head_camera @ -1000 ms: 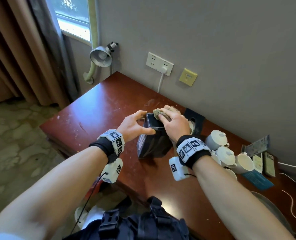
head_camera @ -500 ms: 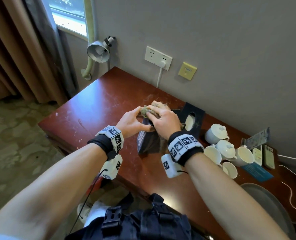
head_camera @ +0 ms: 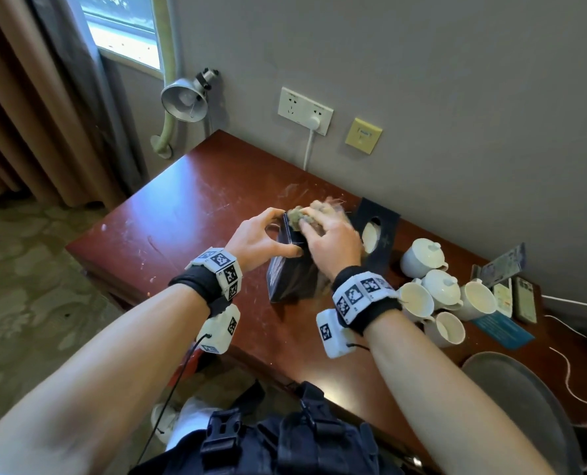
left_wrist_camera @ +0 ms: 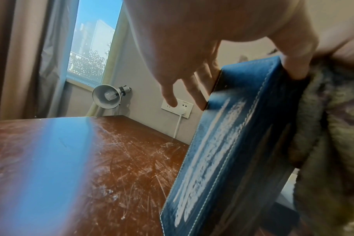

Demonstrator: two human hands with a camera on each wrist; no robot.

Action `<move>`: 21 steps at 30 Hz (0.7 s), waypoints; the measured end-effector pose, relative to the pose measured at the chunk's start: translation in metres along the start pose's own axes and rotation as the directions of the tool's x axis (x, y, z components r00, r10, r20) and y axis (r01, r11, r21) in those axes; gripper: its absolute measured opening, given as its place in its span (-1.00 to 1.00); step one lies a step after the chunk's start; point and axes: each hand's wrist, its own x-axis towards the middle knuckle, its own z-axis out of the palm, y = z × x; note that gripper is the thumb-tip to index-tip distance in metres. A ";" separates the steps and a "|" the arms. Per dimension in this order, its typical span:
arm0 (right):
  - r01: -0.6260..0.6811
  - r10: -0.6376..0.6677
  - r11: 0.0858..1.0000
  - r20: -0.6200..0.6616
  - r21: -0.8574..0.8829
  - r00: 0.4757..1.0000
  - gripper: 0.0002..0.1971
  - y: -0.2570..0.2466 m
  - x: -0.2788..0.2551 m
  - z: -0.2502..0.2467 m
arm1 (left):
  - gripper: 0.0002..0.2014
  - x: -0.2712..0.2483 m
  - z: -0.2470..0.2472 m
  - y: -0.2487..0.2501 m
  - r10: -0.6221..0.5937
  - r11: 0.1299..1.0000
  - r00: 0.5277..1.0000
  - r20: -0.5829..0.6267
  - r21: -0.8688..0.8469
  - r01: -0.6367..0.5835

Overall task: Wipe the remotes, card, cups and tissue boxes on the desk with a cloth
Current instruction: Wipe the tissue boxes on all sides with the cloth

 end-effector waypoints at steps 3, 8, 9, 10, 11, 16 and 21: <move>0.089 -0.088 0.996 0.058 -0.019 0.994 -0.62 -0.001 -0.003 0.002 | -0.26 0.000 -0.002 -0.002 0.016 1.000 1.000 0.019 0.016 -0.016; -0.099 0.091 0.993 -0.110 -0.064 0.990 -0.63 0.012 0.011 0.000 | -0.20 0.001 -0.004 -0.001 -0.014 0.999 0.998 0.058 0.036 0.012; -0.102 0.093 0.993 -0.132 -0.062 0.987 -0.64 0.010 0.011 0.001 | -0.20 0.001 -0.004 -0.003 -0.020 0.999 0.998 0.064 0.036 0.017; -0.101 0.092 0.993 -0.139 -0.054 0.986 -0.64 0.010 0.011 0.003 | -0.20 0.001 -0.003 -0.005 -0.028 0.999 0.997 0.076 0.030 0.025; -0.101 0.094 0.994 -0.140 -0.046 0.986 -0.64 0.009 0.010 0.003 | -0.19 0.000 -0.002 -0.007 -0.034 0.999 0.995 0.095 0.026 0.032; -0.080 0.078 0.997 -0.137 -0.016 0.987 -0.64 0.015 0.010 0.002 | -0.03 0.000 0.010 -0.034 -0.131 0.952 0.970 0.206 0.301 0.065; -0.121 0.128 0.992 -0.189 0.044 0.974 -0.65 0.021 0.004 -0.010 | -0.04 -0.001 0.033 -0.048 -0.130 0.946 0.977 0.172 0.316 0.070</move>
